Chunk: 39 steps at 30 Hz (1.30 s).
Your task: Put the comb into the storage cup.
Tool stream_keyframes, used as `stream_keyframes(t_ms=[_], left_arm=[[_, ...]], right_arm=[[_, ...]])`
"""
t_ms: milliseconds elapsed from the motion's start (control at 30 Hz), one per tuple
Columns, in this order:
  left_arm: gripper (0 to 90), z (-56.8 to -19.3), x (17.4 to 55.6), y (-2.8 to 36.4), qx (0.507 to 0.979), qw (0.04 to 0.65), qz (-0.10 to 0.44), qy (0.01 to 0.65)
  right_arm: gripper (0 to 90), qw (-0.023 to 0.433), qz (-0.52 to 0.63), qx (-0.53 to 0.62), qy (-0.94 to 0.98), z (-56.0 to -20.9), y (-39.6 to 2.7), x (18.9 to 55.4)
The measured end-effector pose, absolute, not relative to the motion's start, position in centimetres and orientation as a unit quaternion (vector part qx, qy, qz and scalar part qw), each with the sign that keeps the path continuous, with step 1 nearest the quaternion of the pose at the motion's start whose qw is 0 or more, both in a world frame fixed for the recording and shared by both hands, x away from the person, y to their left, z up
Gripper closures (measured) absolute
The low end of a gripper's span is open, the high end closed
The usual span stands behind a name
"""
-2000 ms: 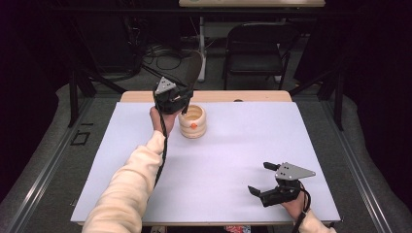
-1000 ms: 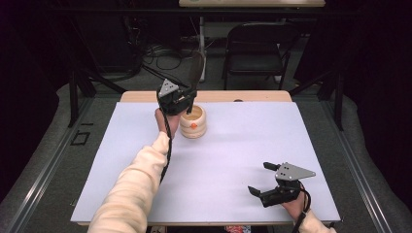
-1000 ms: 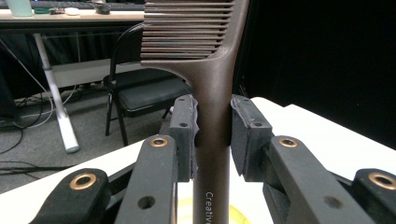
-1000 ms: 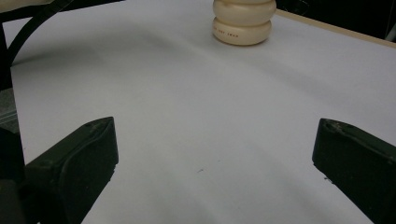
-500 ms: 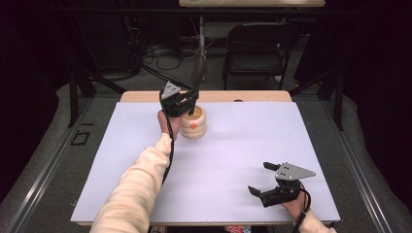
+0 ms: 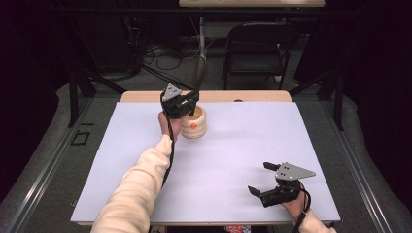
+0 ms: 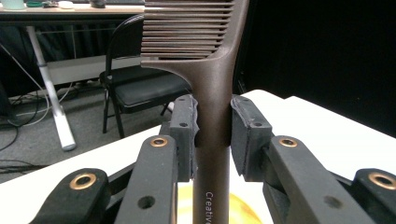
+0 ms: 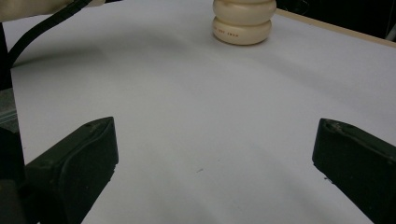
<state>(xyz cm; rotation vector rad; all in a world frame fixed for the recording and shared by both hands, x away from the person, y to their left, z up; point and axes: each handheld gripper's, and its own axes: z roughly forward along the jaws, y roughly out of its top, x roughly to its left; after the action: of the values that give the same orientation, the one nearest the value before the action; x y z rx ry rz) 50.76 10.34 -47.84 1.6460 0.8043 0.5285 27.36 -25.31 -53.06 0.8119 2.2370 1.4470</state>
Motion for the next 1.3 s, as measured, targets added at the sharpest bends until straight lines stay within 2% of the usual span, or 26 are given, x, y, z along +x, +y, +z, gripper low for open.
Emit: stream_keyframes(t_ms=[1300], left_arm=[[72.4, -49.3, 50.7, 10.5, 0.731, 0.556, 0.22, 0.33]], right_arm=[[0.0, 0.177, 0.512, 0.288, 0.79, -53.0, -25.3, 27.3]])
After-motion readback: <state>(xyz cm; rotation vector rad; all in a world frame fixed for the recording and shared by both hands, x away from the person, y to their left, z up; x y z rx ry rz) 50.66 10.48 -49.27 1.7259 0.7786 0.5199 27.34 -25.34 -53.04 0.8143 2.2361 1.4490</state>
